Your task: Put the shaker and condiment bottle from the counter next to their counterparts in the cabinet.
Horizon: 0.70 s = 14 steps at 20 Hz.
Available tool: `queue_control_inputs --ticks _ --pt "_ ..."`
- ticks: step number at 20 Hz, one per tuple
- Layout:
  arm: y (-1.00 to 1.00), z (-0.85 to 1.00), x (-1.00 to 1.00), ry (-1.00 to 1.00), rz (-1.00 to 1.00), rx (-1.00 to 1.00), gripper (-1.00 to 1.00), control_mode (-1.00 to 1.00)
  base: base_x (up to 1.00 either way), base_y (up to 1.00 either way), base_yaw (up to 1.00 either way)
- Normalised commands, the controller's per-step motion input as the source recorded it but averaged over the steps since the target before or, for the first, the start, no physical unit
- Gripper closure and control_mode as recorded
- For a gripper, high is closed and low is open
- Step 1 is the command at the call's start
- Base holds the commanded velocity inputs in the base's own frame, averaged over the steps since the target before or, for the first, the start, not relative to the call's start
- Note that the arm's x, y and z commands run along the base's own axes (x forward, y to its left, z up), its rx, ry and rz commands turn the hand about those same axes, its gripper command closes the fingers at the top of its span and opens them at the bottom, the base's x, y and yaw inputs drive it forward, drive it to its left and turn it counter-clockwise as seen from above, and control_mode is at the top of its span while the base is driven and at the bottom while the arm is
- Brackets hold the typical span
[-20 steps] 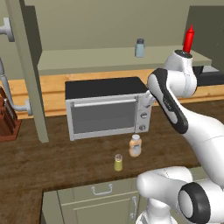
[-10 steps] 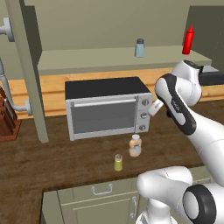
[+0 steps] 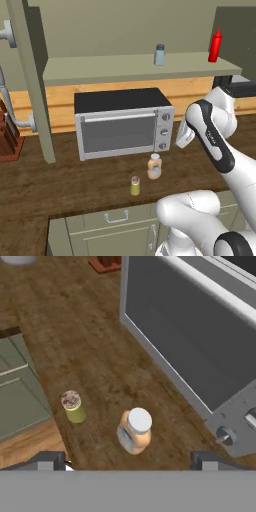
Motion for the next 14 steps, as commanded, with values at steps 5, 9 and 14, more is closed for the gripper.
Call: queue_control_inputs --ticks 5,9,14 --pt "-0.05 -0.14 -0.01 -0.09 0.14 0.0 -1.0 -1.0 0.0 0.0 0.0" --pt "-0.08 -0.14 -0.2 -0.2 0.17 0.0 -1.0 -1.0 0.0 0.0 0.0" --pt "0.01 -0.22 -0.08 -0.05 0.09 0.02 -1.0 -1.0 0.0 0.0 0.0"
